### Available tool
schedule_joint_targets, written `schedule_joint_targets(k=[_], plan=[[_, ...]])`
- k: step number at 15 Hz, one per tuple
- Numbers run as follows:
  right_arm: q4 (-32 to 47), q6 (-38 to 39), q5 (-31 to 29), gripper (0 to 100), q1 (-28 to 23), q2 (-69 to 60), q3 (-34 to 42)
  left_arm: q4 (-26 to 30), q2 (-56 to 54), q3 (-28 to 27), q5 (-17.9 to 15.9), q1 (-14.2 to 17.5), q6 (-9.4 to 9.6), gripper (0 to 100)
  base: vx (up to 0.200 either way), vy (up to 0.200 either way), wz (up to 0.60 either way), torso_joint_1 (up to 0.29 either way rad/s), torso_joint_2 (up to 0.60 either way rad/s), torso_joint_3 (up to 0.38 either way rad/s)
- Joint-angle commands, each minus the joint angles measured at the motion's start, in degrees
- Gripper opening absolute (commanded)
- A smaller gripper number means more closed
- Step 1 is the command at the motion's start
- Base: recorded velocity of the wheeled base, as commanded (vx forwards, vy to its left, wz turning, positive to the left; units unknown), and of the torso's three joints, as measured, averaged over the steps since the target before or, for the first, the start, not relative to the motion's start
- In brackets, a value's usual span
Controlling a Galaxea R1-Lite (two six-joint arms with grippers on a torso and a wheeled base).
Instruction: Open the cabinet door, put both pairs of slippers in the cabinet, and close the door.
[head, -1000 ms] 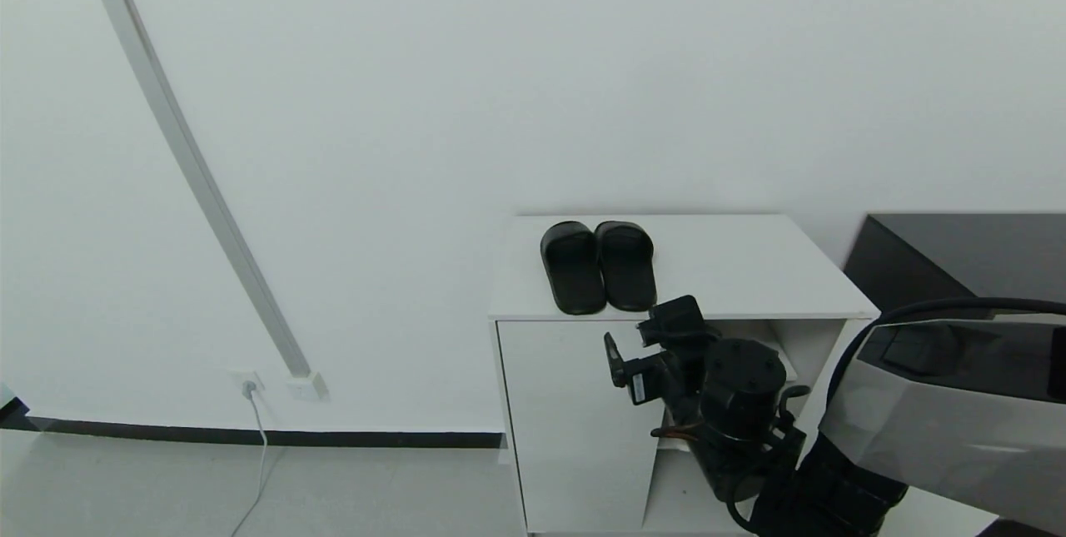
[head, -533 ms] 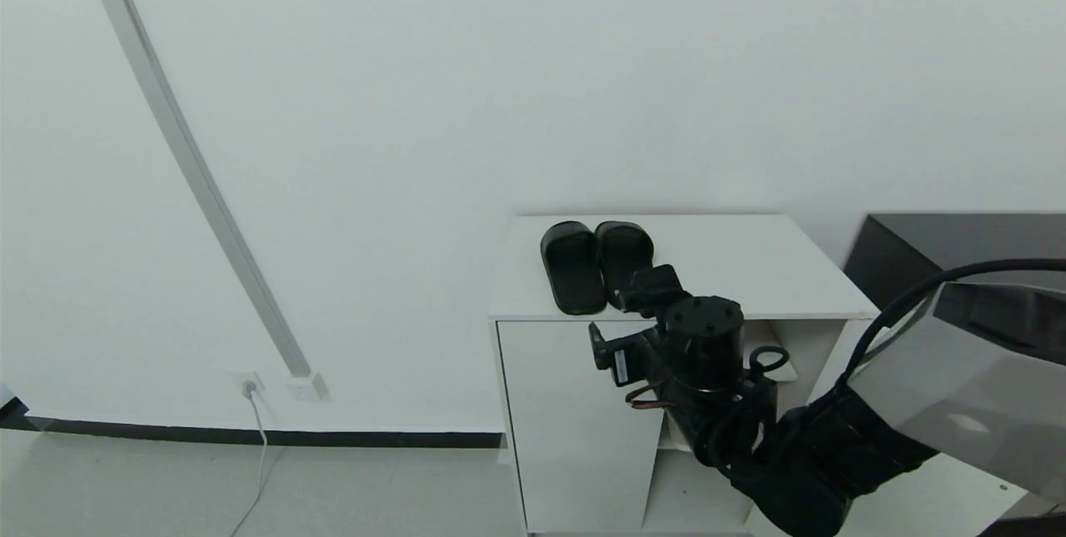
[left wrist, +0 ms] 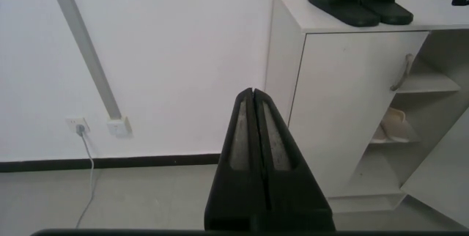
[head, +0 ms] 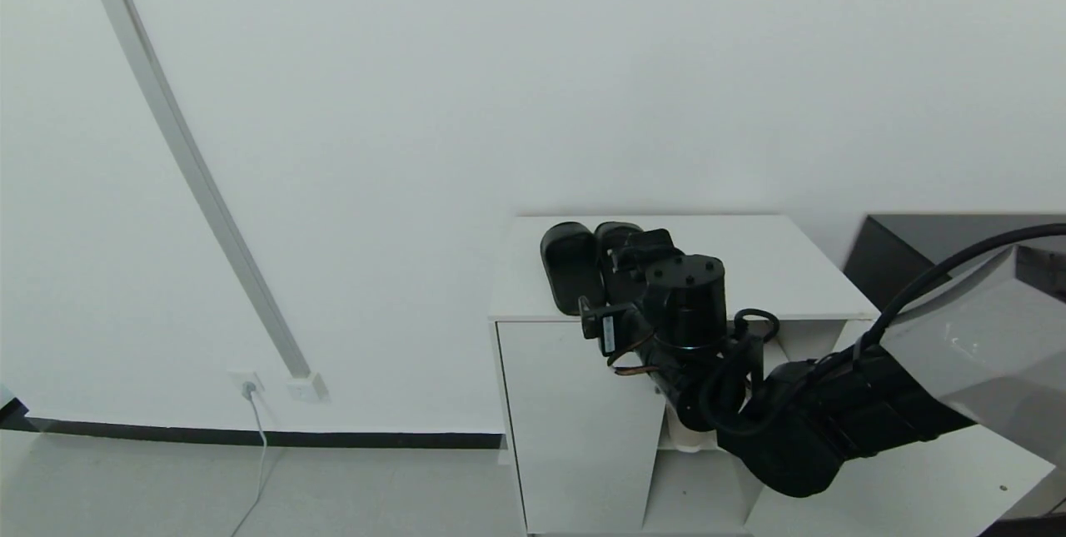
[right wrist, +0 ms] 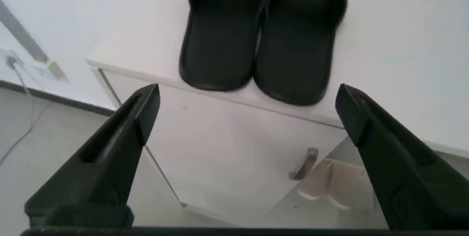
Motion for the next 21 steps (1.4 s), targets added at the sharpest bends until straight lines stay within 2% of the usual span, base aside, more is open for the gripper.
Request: schedule_joint_targets(k=[1,7,10,12,21], plan=[[-0.1,0.0,-0.6,100,0.0,-0.1,-0.9,0.0,0.0,0.0,0.0,0.0,0.08,0,0.200,0.000,0.00,-0.007,-0.01,0.007],[-0.1,1.5,-0.8,100,0.3,0.5,-0.5,0.0,0.0,0.0,0.0,0.0,0.08,0,0.200,0.000,0.00,0.007,0.00,0.002],[0.0,4.0,-0.1,100,0.4,3.0,-0.4,0.0,0.0,0.0,0.0,0.0,0.08,0,0.000,0.000,0.00,0.000,0.00,0.000],[-0.1,4.2,3.6,100,0.1,5.2,-1.2,0.0,0.0,0.0,0.0,0.0,0.08,0,0.000,0.000,0.00,0.000,0.00,0.000],[6.3,4.2,3.7,100,-4.4,14.5,-16.9,0.0,0.0,0.0,0.0,0.0,0.00,0,0.000,0.000,0.00,0.000,0.00,0.000]])
